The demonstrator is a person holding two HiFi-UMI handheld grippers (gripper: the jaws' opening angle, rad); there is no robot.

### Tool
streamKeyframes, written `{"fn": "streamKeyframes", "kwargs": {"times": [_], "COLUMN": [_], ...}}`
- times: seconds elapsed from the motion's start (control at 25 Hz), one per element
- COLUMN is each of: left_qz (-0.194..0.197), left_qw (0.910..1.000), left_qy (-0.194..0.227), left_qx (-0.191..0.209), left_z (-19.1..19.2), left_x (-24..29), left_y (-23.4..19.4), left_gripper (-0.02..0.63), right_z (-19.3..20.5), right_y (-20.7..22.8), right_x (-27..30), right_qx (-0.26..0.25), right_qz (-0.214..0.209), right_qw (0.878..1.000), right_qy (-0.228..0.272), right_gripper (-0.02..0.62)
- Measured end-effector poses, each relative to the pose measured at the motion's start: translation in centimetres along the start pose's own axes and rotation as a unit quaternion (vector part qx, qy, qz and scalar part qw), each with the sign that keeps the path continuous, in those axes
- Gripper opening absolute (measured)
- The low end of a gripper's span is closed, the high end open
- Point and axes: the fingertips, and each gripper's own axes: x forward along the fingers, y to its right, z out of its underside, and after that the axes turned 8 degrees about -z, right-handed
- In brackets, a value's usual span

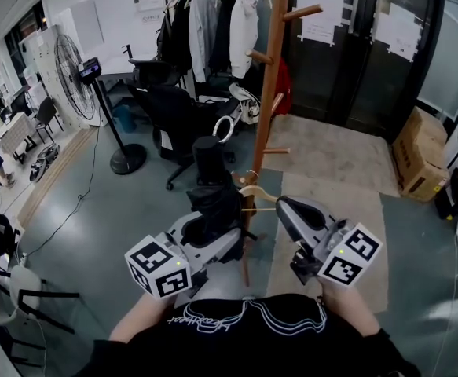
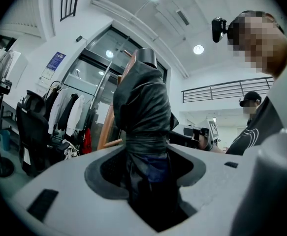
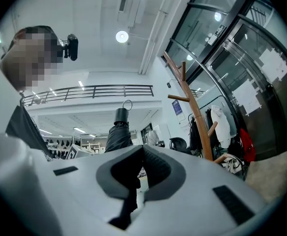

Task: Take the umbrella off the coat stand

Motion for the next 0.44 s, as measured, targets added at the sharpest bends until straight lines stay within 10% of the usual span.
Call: {"fn": "streamKeyframes", "kwargs": {"times": [0.44], "left_qz": [0.003], "left_qw": [1.0], "left_qy": [0.001], "left_qx": [0.0], "left_z": [-0.1], "left_x": [2.4], "left_y": [-0.5], "left_gripper": [0.222], "right_z": [-0.6], "right_y": [2.4], "right_x": [-0.4], "right_qx": [-0.001], "right_qz": [0.0], "right_qw": [1.0], "right_qy": [-0.002], "right_gripper": [0.002]}}
